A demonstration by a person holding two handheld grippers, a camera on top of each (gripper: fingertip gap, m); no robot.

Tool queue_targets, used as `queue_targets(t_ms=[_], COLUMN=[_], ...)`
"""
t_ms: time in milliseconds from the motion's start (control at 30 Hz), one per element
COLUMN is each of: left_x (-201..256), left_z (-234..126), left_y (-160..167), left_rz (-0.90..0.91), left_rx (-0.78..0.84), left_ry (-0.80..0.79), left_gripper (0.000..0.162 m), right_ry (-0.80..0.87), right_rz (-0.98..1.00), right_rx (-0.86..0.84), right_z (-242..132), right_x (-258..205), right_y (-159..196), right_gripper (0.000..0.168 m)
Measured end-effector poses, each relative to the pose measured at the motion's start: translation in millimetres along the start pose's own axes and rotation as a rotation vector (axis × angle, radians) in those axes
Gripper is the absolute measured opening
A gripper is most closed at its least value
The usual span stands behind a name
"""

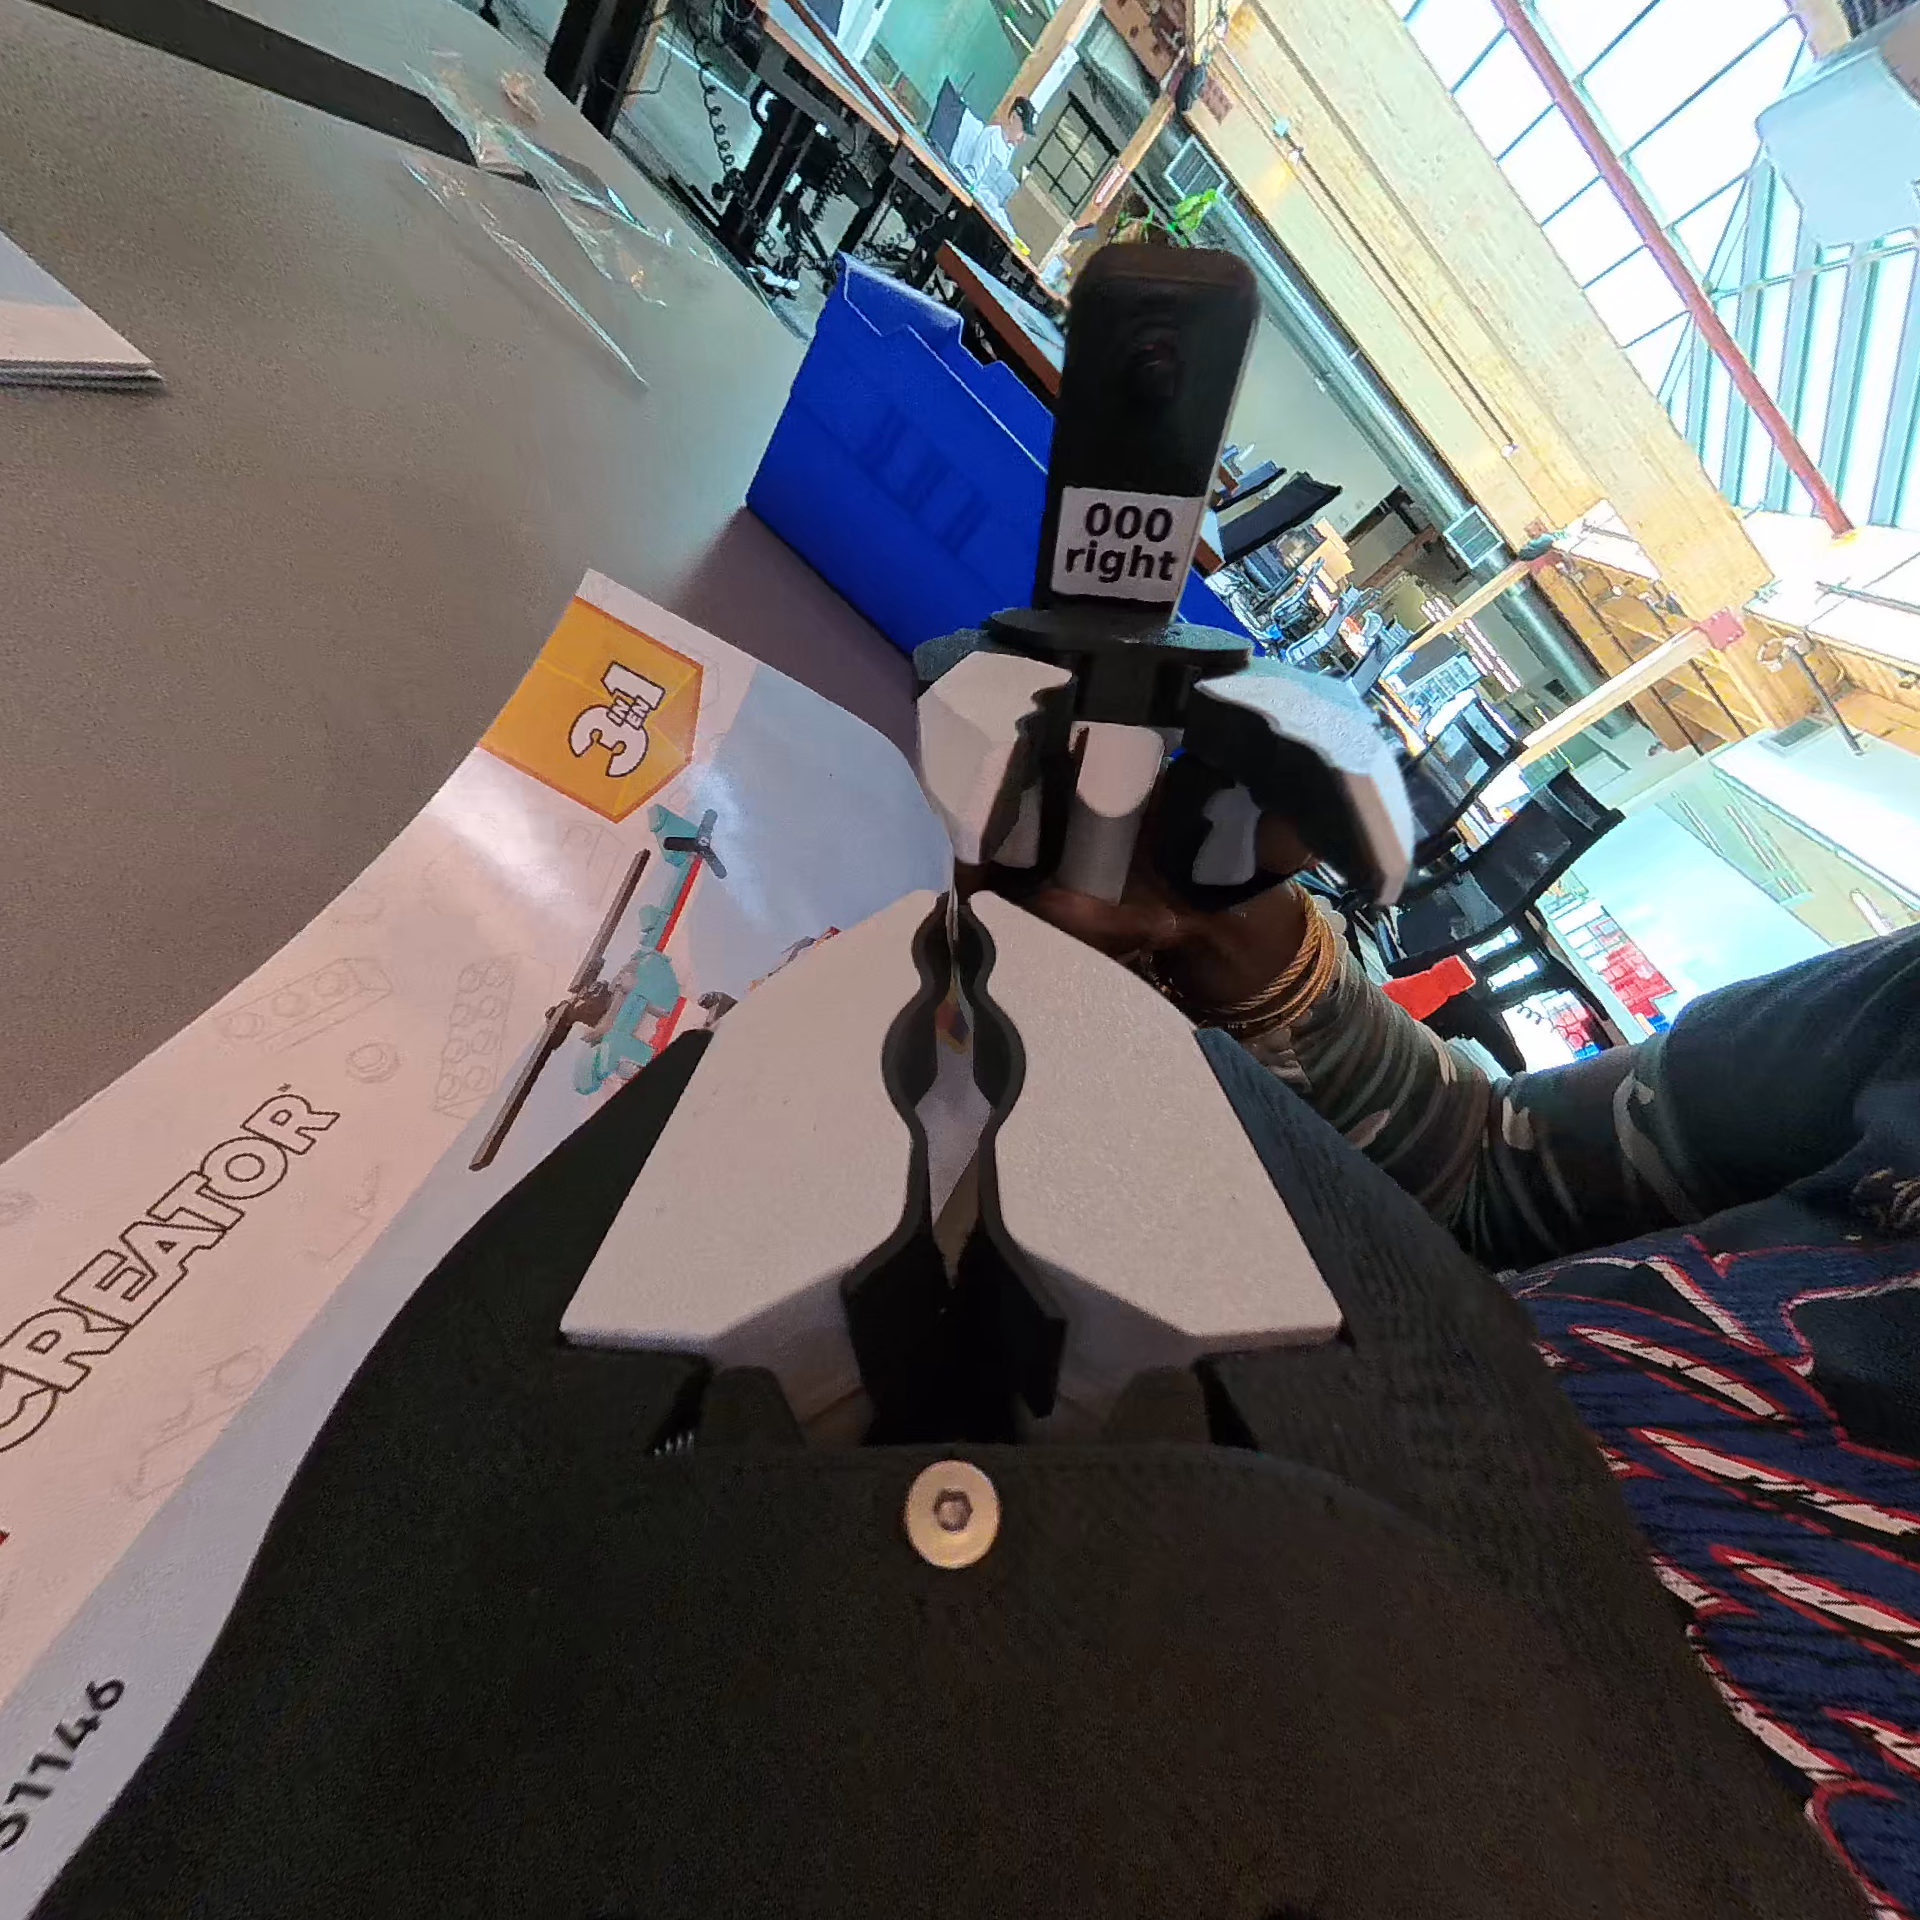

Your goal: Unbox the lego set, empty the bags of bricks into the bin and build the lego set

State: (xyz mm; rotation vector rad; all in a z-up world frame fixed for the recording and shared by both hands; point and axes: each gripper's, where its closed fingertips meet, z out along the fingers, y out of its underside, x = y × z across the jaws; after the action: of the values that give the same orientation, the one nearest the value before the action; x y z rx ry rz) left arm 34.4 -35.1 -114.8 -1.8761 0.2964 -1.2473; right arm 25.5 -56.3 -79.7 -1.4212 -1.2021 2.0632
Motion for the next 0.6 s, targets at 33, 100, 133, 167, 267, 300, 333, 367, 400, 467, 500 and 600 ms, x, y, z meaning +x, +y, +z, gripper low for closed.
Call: queue_targets(t_ms=[33,100,133,167,267,300,333,367,400,467,500,600], left_x=[0,-1,-1,-1,-2,-3,-3,-4,-4,-5,-5,-6], left_z=[0,-1,-2,-3,-5,-6,-6,-7,-7,-10,-11,-14], left_y=[0,-2,-3,-4,-6,-7,-8,-8,-9,-11,-13,-15], left_rz=[-0.003,-0.01,-0.014,-0.018,-0.029,-0.033,-0.041,-0.051,-0.058,-0.065,-0.069,-0.088], left_rx=[0.002,0.012,0.017,0.024,0.044,0.05,0.054,0.058,0.062,0.079,0.087,0.104], left_ry=[0.0,0.003,0.005,0.006,0.007,0.01,0.014,0.017,0.02,0.02,0.021,0.03], left_gripper=[0.0,0.0,0.001,0.001,0.001,0.001,0.001,0.001,0.001,0.001,0.001,0.001], right_ry=[0.012,0.034,0.048,0.062,0.1,0.113,0.125,0.136,0.147,0.174,0.195,0.288], right_rz=[-0.015,-0.042,-0.053,-0.062,-0.086,-0.095,-0.105,-0.112,-0.118,-0.132,-0.141,-0.169], right_rx=[-0.01,-0.018,-0.02,-0.024,-0.049,-0.06,-0.073,-0.085,-0.097,-0.123,-0.141,-0.213], right_z=[0,0,-1,-2,-3,-3,-3,-3,-4,-5,-6,-11], right_x=[1,2,3,5,8,8,9,10,12,14,17,29], right_y=[1,1,1,1,3,4,5,6,7,10,12,20], right_gripper=[0.058,0.058,0.058,0.058,0.057,0.056,0.056,0.055,0.055,0.054,0.052,0.049])
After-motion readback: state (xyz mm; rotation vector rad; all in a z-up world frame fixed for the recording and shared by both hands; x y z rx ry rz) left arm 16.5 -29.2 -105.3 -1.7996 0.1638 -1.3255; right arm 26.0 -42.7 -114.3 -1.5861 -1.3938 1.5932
